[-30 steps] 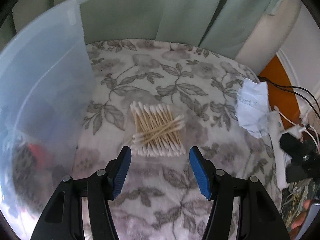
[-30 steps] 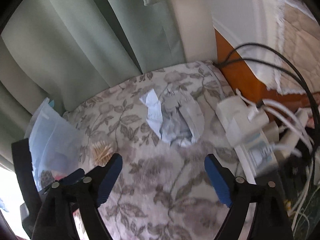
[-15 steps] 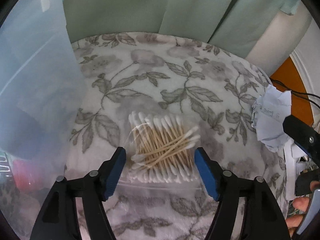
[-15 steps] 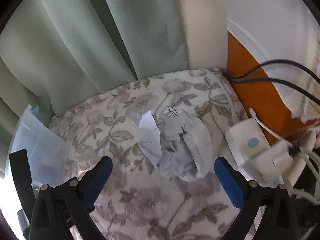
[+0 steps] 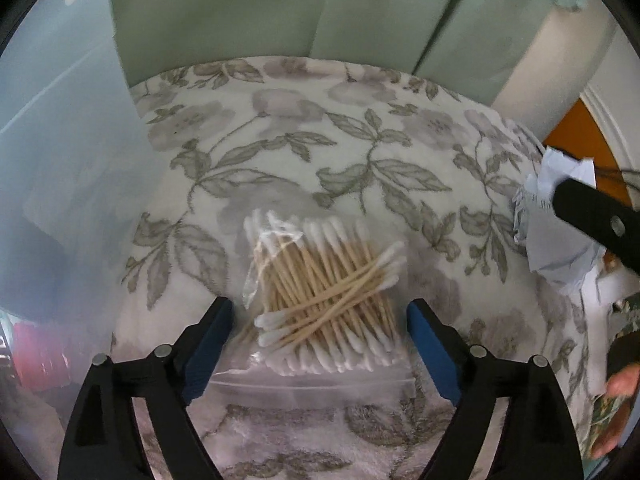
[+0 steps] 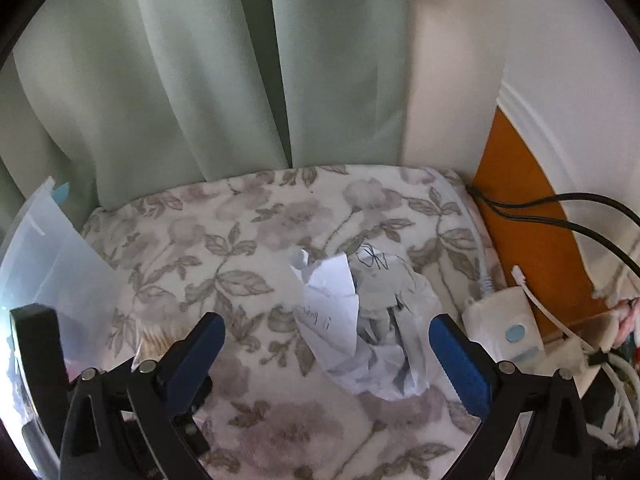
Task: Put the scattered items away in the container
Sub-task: 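Grasp the cotton swab bag with the left gripper while the right gripper grasps the crumpled paper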
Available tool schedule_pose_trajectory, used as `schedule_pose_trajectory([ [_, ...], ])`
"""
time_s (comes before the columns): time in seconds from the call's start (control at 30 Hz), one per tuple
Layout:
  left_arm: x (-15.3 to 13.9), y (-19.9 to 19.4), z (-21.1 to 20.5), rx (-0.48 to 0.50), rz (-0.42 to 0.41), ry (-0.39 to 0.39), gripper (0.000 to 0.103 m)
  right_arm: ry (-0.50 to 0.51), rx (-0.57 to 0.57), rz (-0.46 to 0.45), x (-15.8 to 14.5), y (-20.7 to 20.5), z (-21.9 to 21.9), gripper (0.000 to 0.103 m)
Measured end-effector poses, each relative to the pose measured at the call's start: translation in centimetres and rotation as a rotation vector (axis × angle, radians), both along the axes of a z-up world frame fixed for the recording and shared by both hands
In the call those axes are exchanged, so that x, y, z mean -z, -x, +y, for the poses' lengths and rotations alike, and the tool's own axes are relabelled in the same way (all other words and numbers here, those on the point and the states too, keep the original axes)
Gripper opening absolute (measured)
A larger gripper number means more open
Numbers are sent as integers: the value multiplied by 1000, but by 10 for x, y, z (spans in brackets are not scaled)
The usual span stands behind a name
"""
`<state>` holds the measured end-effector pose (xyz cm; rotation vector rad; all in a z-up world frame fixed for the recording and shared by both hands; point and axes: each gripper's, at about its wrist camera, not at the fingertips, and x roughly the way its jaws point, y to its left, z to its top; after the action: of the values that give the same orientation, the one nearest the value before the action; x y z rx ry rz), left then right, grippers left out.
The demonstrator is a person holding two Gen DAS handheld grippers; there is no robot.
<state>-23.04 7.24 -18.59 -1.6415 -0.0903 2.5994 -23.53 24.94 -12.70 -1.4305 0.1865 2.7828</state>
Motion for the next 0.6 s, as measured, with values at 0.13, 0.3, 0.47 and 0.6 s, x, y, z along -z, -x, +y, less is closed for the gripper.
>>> schedule_pose_trajectory([
  [0.13, 1, 2, 0, -4, -11, -4, 92, -33, 32, -22, 8, 8, 4, 103],
  [0.3, -1, 8, -4, -37, -26, -24, 92, -110, 8, -45, 16, 18, -3, 103],
  [0.47, 0, 17, -9, -25, -19, 0, 92, -195, 9, -89, 32, 30, -1, 103],
  [0.6, -1, 20, -14, -42, -16, -1, 87, -229, 14, -128, 41, 39, 5, 103],
])
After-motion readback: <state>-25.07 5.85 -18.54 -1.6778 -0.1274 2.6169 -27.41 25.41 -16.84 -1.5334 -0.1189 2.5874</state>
